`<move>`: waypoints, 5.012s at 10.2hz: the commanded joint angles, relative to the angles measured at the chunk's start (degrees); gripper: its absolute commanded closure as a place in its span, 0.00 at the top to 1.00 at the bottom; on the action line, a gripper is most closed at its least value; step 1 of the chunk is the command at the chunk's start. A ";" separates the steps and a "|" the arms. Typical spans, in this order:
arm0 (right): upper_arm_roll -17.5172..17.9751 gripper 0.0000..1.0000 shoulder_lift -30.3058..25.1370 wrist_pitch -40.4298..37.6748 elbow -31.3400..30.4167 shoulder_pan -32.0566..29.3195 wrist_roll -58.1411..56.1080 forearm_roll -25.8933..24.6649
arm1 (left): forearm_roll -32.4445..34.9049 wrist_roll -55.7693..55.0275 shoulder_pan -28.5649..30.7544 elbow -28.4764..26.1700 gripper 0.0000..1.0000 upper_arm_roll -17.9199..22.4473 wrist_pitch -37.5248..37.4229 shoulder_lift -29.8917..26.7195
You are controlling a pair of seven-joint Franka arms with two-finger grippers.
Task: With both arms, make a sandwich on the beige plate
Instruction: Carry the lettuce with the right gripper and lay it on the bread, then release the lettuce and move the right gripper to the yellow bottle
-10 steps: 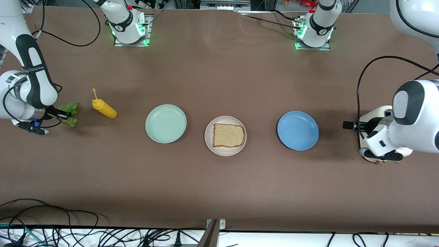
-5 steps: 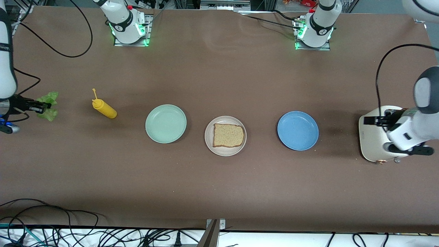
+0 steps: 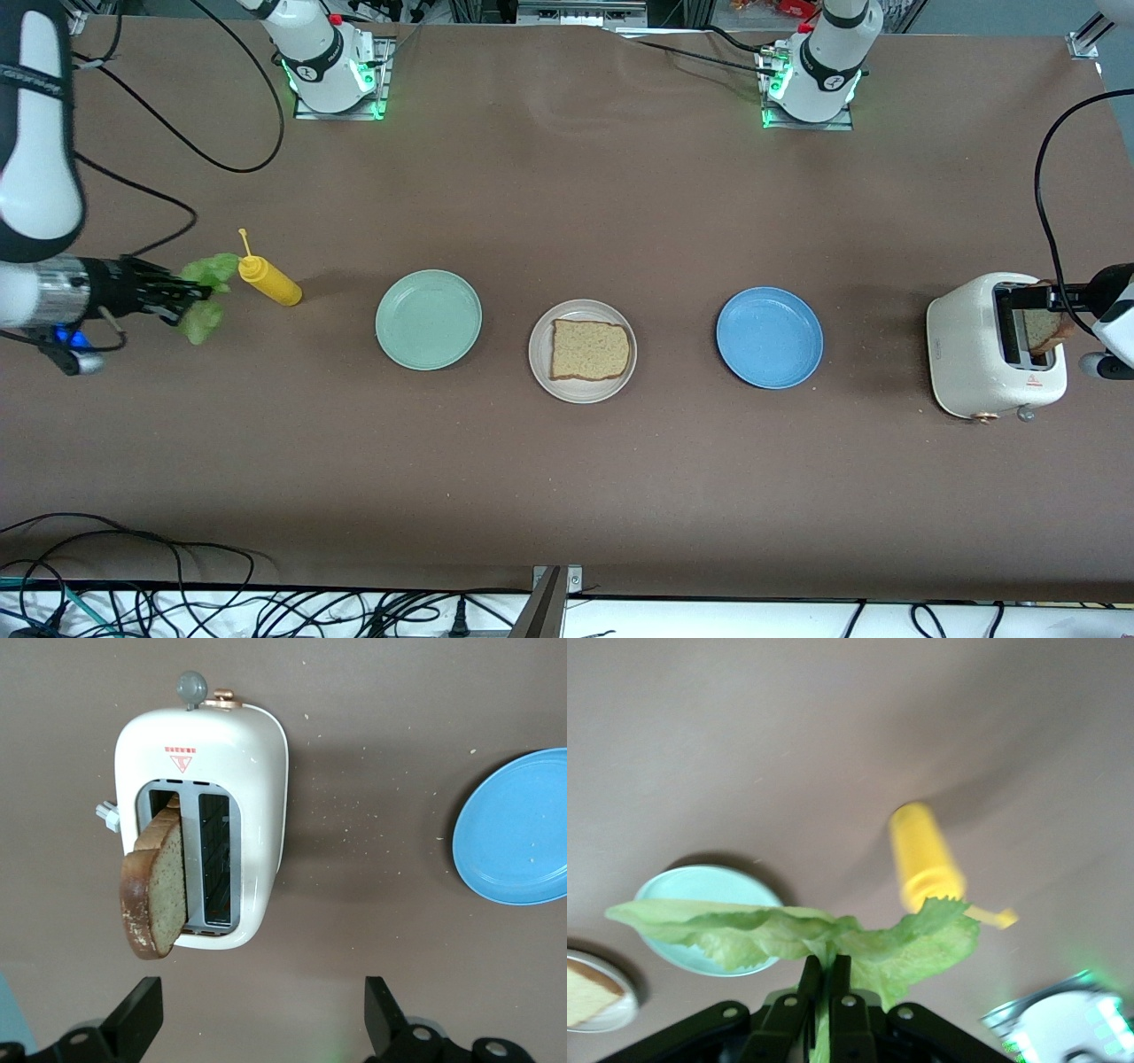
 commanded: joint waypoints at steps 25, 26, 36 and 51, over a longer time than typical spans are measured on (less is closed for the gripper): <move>8.63 1.00 27.67 51.94 8.05 30.98 54.82 28.77 | 1.47 1.05 -0.10 -0.93 1.00 0.46 0.44 -0.73; 8.46 1.00 26.53 49.23 8.14 30.63 54.90 28.86 | 1.47 0.96 -0.10 -0.93 1.00 0.46 0.44 -0.73; -23.57 1.00 6.31 -12.01 8.06 29.31 13.08 17.96 | 1.47 0.96 -0.19 -1.01 1.00 0.46 0.44 -0.73; -54.48 1.00 12.43 -11.27 -19.00 17.98 -141.18 47.63 | 1.47 0.96 -0.27 -1.01 1.00 0.37 0.44 -0.64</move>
